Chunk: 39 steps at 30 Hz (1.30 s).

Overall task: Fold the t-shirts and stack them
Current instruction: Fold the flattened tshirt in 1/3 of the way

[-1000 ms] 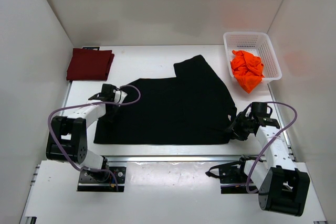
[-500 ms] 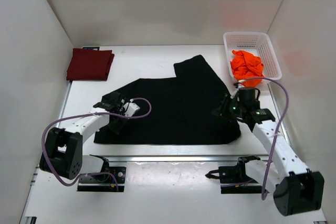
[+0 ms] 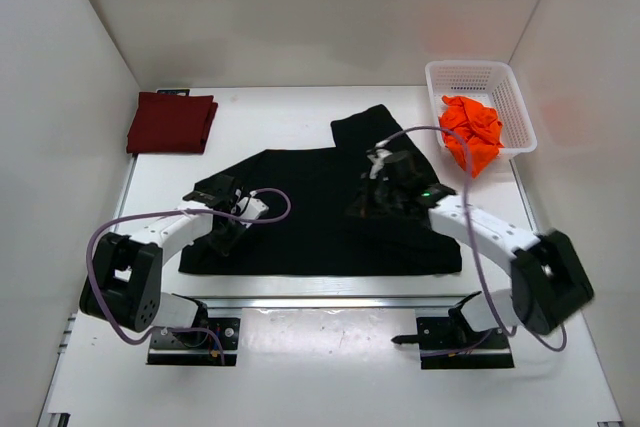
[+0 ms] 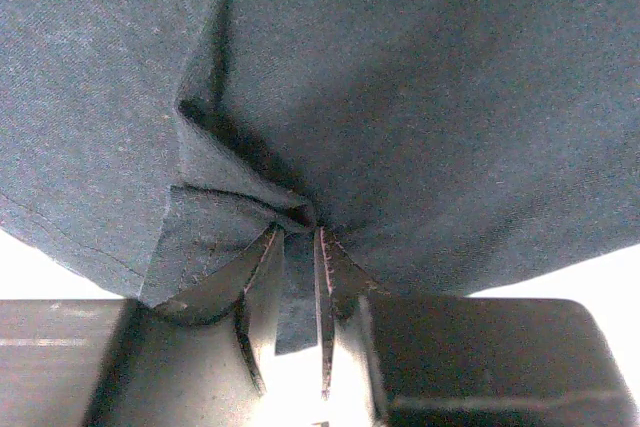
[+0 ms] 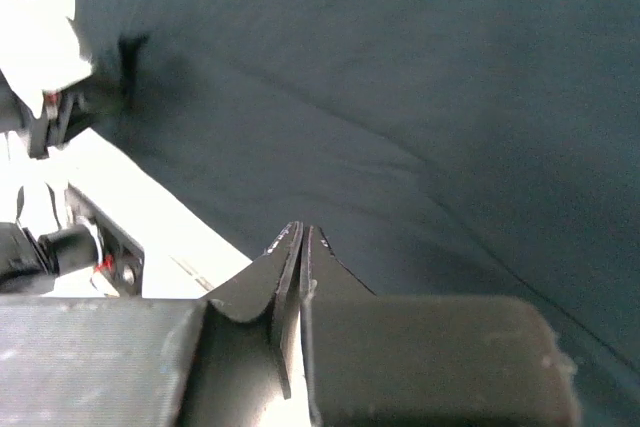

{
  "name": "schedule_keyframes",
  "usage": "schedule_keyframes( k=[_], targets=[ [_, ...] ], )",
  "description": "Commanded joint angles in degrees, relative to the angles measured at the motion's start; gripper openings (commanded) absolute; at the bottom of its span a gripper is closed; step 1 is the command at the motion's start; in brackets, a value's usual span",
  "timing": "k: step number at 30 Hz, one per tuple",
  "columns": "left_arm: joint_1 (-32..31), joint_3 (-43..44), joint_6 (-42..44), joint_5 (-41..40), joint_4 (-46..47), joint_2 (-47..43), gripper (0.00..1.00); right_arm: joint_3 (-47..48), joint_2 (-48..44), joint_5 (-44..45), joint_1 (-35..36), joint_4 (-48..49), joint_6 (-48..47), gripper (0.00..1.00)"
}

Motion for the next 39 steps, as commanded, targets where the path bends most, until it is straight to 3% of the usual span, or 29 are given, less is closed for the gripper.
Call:
schedule_keyframes(
  k=[1, 3, 8, 15, 21, 24, 28, 31, 35, 39],
  targets=[
    [0.22, 1.05, -0.58, 1.12, -1.2, 0.96, 0.3, 2.13, 8.66, -1.58, 7.74, 12.54, 3.35, 0.0],
    [1.53, 1.41, 0.47, 2.69, -1.72, 1.39, 0.29, 1.77, 12.54, -4.91, 9.96, 18.35, 6.77, 0.0],
    [5.31, 2.64, 5.3, 10.33, -4.89, 1.66, 0.27, 6.33, 21.93, -3.17, 14.26, 25.75, 10.29, 0.0],
    [6.02, 1.67, 9.0, 14.3, -5.68, 2.71, 0.26, 20.13, 35.74, -3.08, 18.92, 25.49, 12.4, 0.0],
    [6.9, 2.9, 14.18, 20.19, -9.63, 5.26, 0.27, 19.45, 40.32, 1.75, 22.0, 24.54, 17.32, 0.0],
    [9.79, 7.27, 16.03, 23.61, -13.58, 5.0, 0.26, 17.95, 42.6, 1.23, 21.65, 24.18, 20.22, 0.0],
    [14.63, 23.07, 13.85, 30.64, -22.01, 4.65, 0.27, 17.77, 43.49, 2.63, 22.01, 20.4, 19.26, 0.0],
    [16.22, 28.29, 6.83, 23.75, -18.1, 2.9, 0.27, 16.8, 43.84, 1.67, 21.39, 20.92, 19.53, 0.0],
    [17.01, 20.94, 3.02, 5.02, -4.39, 1.92, 0.25, 15.23, 43.41, 1.67, 20.69, 21.97, 19.35, 0.0],
    [19.91, 17.76, 4.87, 2.09, -5.85, 7.71, 0.21, 12.58, 42.79, -0.17, 19.72, 24.61, 19.36, 0.0]
  ],
)
